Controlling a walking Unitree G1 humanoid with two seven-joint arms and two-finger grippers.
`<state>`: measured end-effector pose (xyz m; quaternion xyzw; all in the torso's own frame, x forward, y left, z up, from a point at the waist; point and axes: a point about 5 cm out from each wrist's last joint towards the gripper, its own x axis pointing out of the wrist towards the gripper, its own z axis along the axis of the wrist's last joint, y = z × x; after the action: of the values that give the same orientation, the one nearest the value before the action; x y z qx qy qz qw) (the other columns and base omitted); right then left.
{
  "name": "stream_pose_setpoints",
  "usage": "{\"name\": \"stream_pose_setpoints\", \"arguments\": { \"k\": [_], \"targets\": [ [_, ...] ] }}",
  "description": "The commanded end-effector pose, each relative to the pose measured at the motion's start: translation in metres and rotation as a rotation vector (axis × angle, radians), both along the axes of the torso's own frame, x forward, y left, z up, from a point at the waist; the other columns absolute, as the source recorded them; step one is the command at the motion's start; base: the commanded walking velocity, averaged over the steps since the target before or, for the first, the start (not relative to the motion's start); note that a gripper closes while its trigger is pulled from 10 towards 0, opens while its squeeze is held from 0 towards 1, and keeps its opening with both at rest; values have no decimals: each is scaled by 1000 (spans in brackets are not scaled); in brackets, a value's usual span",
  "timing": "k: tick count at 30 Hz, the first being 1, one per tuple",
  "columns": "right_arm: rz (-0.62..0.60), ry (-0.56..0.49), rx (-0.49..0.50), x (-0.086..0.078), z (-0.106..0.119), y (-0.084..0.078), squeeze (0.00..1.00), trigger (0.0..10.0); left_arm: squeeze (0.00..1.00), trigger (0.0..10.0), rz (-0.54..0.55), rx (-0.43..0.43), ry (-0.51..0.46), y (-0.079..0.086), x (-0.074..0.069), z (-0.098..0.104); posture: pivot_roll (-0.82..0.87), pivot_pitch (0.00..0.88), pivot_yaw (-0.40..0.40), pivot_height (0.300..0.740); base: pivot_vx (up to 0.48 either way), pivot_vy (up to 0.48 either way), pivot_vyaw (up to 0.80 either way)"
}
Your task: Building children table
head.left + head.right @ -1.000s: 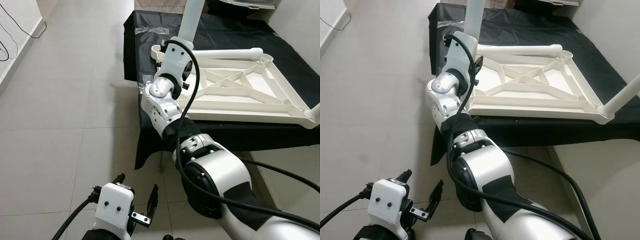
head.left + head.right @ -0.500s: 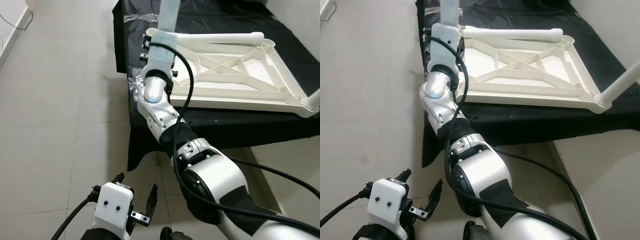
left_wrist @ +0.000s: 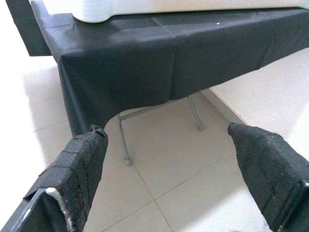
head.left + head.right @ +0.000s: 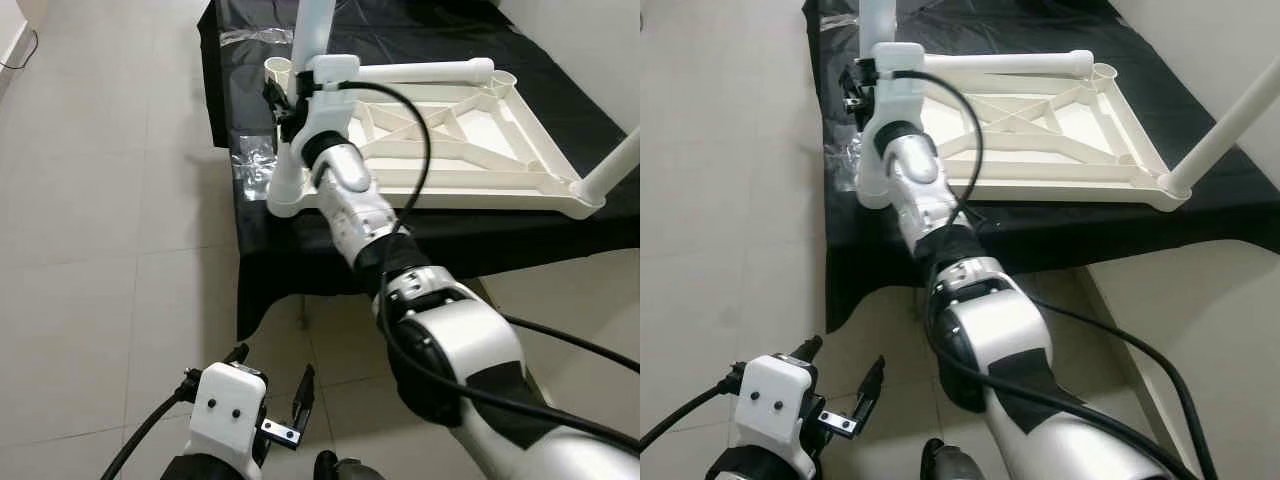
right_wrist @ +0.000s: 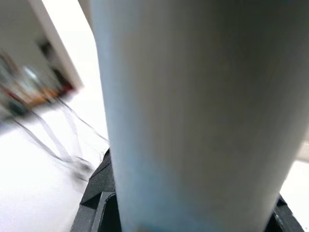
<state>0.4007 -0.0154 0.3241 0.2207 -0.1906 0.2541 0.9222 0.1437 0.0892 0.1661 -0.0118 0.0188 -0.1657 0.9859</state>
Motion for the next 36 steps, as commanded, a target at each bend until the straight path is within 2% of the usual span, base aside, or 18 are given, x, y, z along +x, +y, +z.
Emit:
{"name": "stream_pose_setpoints", "arguments": {
  "k": [1, 4, 12, 13, 15, 17, 18, 19, 20, 21, 22, 26, 31, 32, 36],
  "targets": [
    [121, 16, 93, -3, 6, 8, 0, 10000, 0, 10000, -2, 0, 25, -1, 0, -6, 112, 253, -95, 740, 0, 0, 0],
    [184, 10, 137, -3, 11, 7, 0, 10000, 0, 10000, -2, -3, 23, -2, 1, -5, 115, 248, -97, 740, 0, 0, 0],
    [195, -9, 125, -1, 17, 0, 0, 10000, 0, 10000, 48, -4, 8, 4, 9, -1, 109, 223, -100, 740, 0, 0, 0],
    [194, -22, 111, -1, 17, -2, 0, 10000, 1000, 10000, 75, 11, -5, 9, 15, 1, 108, 211, -100, 740, 0, 0, 0],
    [196, -31, 99, -1, 16, -3, 0, 10000, 1000, 10000, 92, 23, -13, 12, 19, 3, 108, 209, -100, 740, 0, 0, 0],
    [243, -18, 117, -2, 11, -7, 0, 10000, 1000, 10000, 146, 133, -55, 26, 36, 9, 98, 190, -90, 740, 0, 0, 0],
    [243, -18, 117, -2, 11, -7, 0, 10000, 1000, 10000, 146, 133, -55, 26, 36, 9, 98, 190, -90, 740, 0, 0, 0],
    [271, -4, 134, -3, 8, -8, 0, 10000, 1000, 10000, 154, 176, -74, 31, 42, 12, 98, 190, -90, 740, 0, 0, 0],
    [299, -13, 125, -6, 5, -7, 0, 10000, 224, 10000, 149, 226, -102, 35, 51, 16, 92, 179, -85, 740, 0, 0, 0],
    [335, -12, 106, -10, -1, -5, 0, 10000, 0, 10000, 148, 278, -119, 40, 62, 18, 88, 171, -80, 740, 0, 0, 0],
    [335, -12, 106, -10, -1, -5, 0, 10000, 0, 10000, 148, 278, -119, 40, 62, 18, 88, 171, -80, 740, 0, 0, 0],
    [436, -40, -13, -28, -24, 5, 0, 10000, 0, 10000, 119, 366, -139, 47, 88, 19, 81, 159, -72, 740, 0, 0, 0],
    [476, -38, -43, -35, -31, 8, 0, 10000, 0, 10000, 92, 386, -126, 47, 94, 17, 78, 155, -64, 740, 0, 0, 0],
    [531, -23, -50, -44, -36, 9, 0, 10000, 0, 10000, 73, 410, -106, 47, 99, 12, 69, 149, -62, 740, 0, 0, 0],
    [572, -22, -66, -51, -40, 11, 0, 10000, 0, 10000, 60, 430, -97, 45, 104, 8, 69, 147, -64, 740, 0, 0, 0]
  ]
}}
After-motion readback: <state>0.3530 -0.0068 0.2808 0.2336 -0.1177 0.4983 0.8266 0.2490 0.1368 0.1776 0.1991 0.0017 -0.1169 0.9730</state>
